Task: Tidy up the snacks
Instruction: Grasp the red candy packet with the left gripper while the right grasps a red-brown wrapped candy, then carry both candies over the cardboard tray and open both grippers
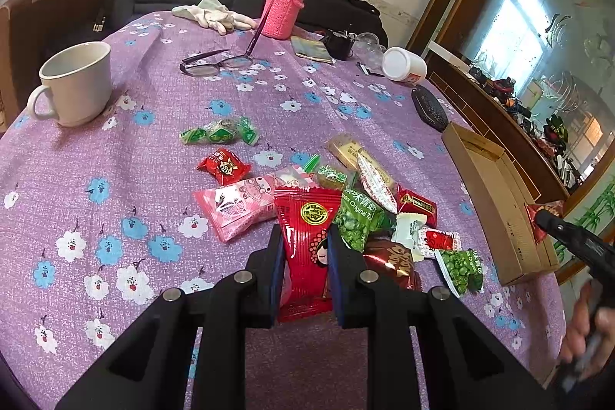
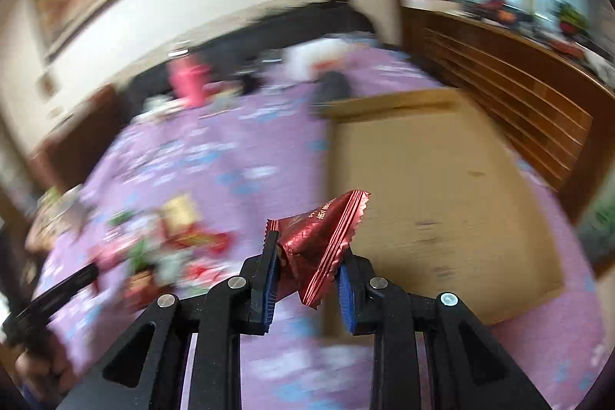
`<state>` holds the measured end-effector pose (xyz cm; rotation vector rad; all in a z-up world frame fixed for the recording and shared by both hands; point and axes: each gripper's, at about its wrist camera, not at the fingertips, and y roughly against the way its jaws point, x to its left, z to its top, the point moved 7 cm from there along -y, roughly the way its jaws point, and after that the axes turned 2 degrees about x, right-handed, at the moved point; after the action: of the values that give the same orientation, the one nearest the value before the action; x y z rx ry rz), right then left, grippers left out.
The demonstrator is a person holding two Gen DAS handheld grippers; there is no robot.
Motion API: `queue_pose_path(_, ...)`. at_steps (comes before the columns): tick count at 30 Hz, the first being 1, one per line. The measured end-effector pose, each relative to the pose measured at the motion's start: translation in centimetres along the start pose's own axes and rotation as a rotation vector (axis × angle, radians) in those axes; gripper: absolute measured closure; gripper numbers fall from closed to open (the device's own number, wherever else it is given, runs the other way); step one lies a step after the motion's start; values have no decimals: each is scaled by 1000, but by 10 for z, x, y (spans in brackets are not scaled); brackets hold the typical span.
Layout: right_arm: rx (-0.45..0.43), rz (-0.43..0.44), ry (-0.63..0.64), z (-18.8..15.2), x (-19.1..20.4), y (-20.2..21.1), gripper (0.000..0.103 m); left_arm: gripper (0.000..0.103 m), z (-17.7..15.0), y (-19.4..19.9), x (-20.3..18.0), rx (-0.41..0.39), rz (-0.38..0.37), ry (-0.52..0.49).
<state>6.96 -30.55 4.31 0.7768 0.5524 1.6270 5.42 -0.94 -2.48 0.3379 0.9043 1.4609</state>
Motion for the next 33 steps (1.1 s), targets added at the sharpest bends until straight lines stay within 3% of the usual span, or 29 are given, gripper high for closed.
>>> queue_pose_path(4, 96, -30, -87, -14, -41, -21, 75, 84, -1, 0, -1, 1, 0, -2)
queue_pose_path(12, 121, 64, -90, -38, -37, -8, 76, 84, -2, -3, -4, 7, 0, -17)
queue_pose_path(15, 65, 69, -87, -22, -38, 6, 75, 84, -1, -2, -12, 1, 0, -48)
queue_pose_path(22, -46, 102, -152, 56, -24, 9, 75, 84, 2, 11, -50, 14, -57, -107)
queue_pose_path(28, -88, 89, -219, 100, -25, -17, 75, 83, 20, 12, -110, 7, -101, -200)
queue_pose_path(33, -71, 105, -284, 123, -53, -42, 75, 83, 34, -16, -175, 47, -154, -256)
